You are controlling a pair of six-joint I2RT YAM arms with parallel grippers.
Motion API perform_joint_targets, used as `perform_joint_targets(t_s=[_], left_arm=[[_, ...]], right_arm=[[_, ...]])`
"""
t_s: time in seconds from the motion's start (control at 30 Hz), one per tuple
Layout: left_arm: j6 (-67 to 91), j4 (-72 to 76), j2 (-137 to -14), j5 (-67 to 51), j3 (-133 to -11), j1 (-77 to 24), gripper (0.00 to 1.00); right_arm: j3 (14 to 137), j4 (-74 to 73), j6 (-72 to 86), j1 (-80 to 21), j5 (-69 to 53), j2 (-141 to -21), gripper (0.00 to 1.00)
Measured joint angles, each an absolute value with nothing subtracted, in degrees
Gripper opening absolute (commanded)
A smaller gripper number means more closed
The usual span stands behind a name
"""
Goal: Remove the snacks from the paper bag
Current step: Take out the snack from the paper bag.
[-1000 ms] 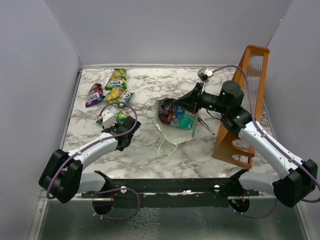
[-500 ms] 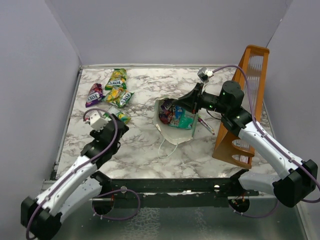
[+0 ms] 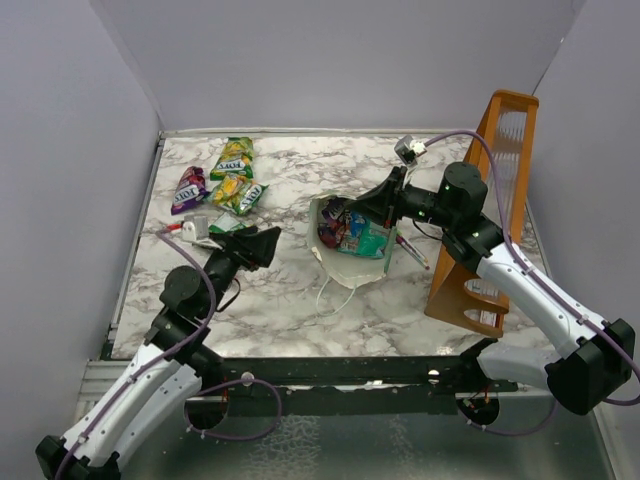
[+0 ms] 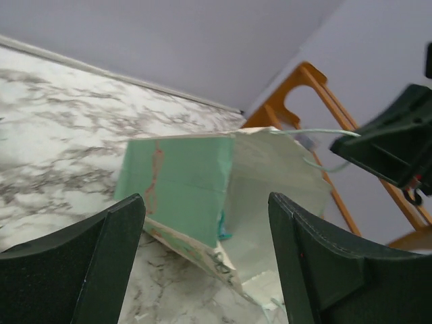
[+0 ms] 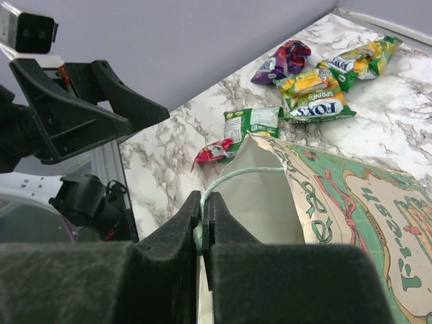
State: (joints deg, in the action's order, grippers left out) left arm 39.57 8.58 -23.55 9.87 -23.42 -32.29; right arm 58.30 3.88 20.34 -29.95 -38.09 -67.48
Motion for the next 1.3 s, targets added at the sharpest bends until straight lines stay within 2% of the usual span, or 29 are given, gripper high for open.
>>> perform_joint_targets(t_s=[0.17,0.3,0.37,0.43,0.47,0.53,0.63,0.8,1.07,1.23,1.3], left_arm=[[37.0,14.8,-33.6,-4.3,-29.4,-32.6,0.68],[34.8,16.6,-38.7,-7.6,-31.5,-37.7,0.66],[32.3,16.1,-40.8,-5.5,-32.2,-43.9,0.65],[29.6,14.9,-43.9,-1.2,-33.5,-51.4,0.56],[28.3,14.3,-45.5,1.6,-34.2,-54.5,0.55],[24.8,13.0,-50.1,7.8,-36.2,-60.9,0.48],[21.0,12.1,-57.0,15.8,-38.7,-66.0,0.4],[15.6,14.9,-67.8,25.9,-39.6,-67.6,0.34],[11.4,26.9,-79.0,30.7,-38.8,-67.6,0.27],[11.4,32.1,-85.7,32.7,-38.8,-66.8,0.27],[11.1,34.7,-87.5,33.2,-38.8,-66.1,0.35]], right_arm=[[58.3,3.9,20.4,-30.0,-38.1,-67.5,0.01],[58.3,3.9,20.7,-30.0,-38.1,-67.5,0.01],[58.3,3.9,20.8,-30.0,-38.1,-67.5,0.01],[58.3,3.9,20.8,-30.0,-38.1,-67.5,0.01],[58.3,3.9,20.8,-30.0,-38.1,-67.5,0.01],[58.3,3.9,20.8,-30.0,-38.1,-67.5,0.01],[58.3,3.9,20.9,-30.0,-38.1,-67.5,0.01],[58.3,4.2,21.9,-30.0,-38.5,-67.5,0.01],[58.3,4.8,23.4,-30.0,-40.4,-67.5,0.02],[58.3,5.2,23.9,-30.0,-41.5,-67.4,0.02],[58.3,5.6,24.2,-30.0,-41.7,-67.4,0.01]])
